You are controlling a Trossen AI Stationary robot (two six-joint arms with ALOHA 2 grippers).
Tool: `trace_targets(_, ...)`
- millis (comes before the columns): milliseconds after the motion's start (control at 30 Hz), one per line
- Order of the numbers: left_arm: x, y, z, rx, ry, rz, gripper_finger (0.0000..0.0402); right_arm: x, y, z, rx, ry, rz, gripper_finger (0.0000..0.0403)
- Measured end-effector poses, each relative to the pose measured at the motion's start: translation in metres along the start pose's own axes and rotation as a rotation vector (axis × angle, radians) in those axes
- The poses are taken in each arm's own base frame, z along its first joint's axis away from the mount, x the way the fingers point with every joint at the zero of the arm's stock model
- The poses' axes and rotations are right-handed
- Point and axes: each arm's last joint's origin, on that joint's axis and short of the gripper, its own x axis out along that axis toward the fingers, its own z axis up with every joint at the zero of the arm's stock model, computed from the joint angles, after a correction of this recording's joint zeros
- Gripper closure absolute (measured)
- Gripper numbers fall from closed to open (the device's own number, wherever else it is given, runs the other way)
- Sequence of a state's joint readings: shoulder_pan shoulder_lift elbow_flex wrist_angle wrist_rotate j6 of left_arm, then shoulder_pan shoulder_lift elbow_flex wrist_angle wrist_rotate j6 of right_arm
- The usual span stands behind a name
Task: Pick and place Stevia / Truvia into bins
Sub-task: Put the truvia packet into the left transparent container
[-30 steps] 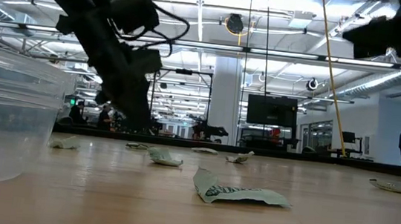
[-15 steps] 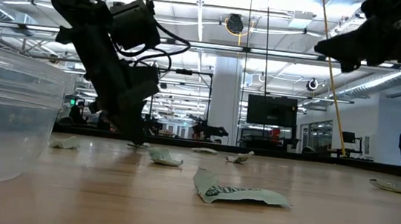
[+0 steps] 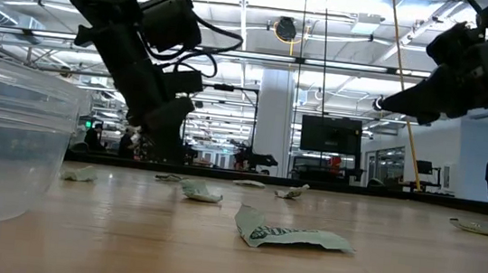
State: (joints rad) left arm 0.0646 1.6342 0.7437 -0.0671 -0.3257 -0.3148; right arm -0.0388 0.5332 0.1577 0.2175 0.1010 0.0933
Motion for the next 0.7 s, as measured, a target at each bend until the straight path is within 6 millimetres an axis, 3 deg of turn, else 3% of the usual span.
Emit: trace_targets(700, -0.0018, -0.0037, -0.0054, 0.052, 0.031, 0.015, 0.0339, 0.0, -0.0002, 0.0019, 0.002, -0.018, 0.0, 0.0339)
